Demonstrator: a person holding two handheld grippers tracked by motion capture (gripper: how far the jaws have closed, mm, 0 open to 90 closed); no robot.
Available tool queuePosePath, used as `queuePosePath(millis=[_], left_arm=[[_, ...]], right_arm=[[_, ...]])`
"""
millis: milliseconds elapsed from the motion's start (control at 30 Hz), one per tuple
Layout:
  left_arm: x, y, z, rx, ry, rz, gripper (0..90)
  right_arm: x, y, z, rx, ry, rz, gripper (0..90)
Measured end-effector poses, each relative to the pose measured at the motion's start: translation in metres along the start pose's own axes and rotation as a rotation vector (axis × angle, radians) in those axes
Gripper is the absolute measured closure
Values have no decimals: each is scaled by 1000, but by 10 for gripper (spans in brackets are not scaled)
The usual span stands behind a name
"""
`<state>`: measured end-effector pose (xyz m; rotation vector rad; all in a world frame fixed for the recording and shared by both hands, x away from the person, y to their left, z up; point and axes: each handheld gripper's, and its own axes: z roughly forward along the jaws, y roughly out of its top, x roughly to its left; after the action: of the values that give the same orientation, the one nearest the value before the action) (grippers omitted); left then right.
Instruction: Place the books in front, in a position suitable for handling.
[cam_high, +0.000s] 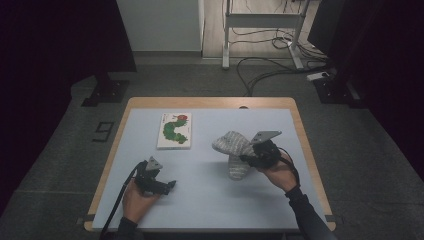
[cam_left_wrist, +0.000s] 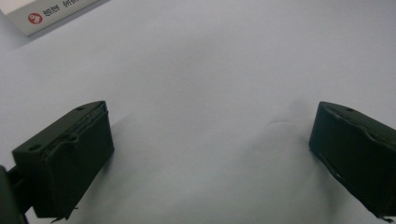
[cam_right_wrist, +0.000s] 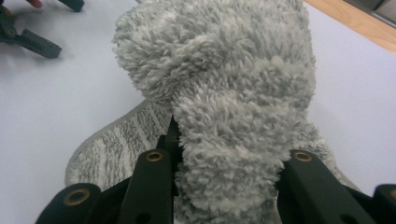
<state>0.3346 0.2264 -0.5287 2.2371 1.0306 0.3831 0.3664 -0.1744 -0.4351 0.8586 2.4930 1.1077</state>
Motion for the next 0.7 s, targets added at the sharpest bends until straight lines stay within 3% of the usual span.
queuePosePath(millis=[400, 467, 700], left_arm=[[0, 0, 0, -1, -1, 0, 0], [0, 0, 0, -1, -1, 0, 0], [0, 0, 0, -2, 0, 1, 0]], right_arm=[[-16, -28, -35, -12, -77, 53, 650], [-18, -37, -45, -14, -110, 60, 651], [-23, -59, -63, -16, -152, 90, 651]])
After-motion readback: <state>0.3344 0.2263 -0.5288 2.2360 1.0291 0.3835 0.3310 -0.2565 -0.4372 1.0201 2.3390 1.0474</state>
